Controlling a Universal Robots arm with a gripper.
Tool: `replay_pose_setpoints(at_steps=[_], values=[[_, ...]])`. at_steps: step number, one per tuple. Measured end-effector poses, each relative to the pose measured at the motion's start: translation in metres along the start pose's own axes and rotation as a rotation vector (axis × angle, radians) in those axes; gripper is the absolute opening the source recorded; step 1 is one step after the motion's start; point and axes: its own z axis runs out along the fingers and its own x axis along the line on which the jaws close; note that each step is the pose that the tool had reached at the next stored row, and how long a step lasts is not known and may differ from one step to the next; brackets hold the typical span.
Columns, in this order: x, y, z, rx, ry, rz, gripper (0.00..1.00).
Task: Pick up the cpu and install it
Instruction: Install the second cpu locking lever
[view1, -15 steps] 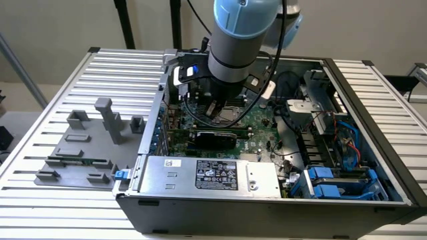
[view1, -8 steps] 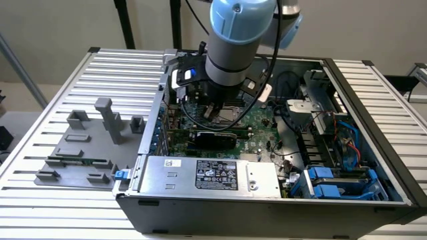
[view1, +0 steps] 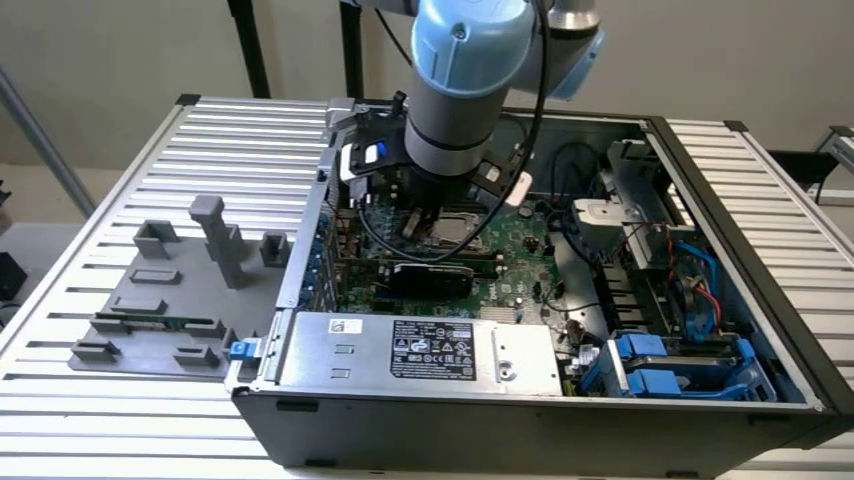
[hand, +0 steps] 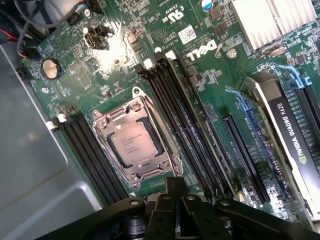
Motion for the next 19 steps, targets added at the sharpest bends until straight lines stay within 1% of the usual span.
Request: replay_pose_setpoints(at_steps=[5, 10, 12, 15, 19], values=[[-0.002, -0.0003, 0.005, -0.0047, -0.0083, 0.0, 0.11], [-0.003, -0.0002, 0.0096, -0.0108, -0.02, 0.001, 0.11], [-0.002, -0.0005, 0.0122, -0.0125, -0.0235, 0.001, 0.11], [-0.001, -0.0012, 0.015, -0.0132, -0.0262, 0.002, 0.11], [-0.001, -0.0013, 0.0157, -0.0116, -0.0317, 0.003, 0.11]])
